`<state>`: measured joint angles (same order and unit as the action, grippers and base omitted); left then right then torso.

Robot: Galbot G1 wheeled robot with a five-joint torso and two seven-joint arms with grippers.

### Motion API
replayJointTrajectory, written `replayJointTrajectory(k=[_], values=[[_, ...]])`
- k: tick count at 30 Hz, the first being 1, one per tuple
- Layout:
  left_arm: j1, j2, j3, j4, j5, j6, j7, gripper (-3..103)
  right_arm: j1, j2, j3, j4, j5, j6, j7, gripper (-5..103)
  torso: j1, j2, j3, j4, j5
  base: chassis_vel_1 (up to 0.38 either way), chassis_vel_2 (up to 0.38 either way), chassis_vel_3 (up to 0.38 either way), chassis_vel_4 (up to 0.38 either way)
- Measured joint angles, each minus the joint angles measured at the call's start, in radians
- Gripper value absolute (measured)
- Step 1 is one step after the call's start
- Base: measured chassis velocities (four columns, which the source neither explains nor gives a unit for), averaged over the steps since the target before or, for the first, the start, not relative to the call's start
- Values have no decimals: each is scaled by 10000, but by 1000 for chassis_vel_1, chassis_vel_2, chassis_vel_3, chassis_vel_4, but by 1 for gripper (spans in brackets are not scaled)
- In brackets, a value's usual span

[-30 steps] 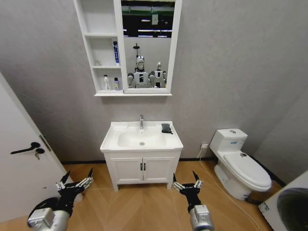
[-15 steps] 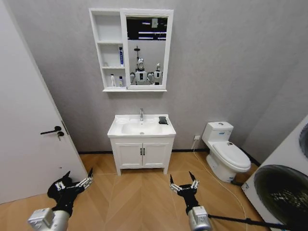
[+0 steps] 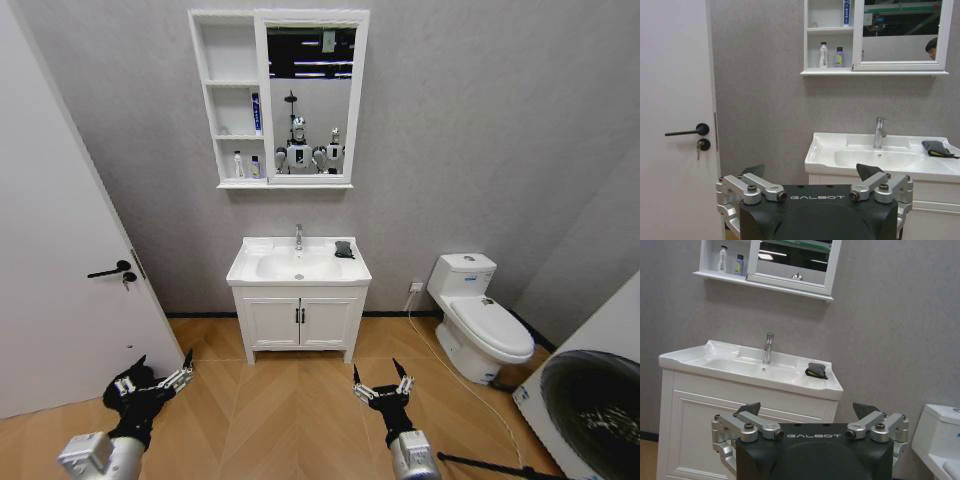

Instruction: Move facial cleanser and shampoo from washbasin to cabinet, then wipe washbasin with towel.

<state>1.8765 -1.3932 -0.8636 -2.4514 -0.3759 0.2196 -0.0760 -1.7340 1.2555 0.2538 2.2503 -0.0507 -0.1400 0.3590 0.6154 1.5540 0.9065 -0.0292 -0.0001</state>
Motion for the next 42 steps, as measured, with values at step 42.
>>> replayJointTrajectory(k=[42], values=[[1, 0, 0, 0, 0, 0, 4, 100, -1, -15, 125, 56, -11, -40, -160, 100, 3, 0, 1, 2, 0, 0, 0, 0, 0]])
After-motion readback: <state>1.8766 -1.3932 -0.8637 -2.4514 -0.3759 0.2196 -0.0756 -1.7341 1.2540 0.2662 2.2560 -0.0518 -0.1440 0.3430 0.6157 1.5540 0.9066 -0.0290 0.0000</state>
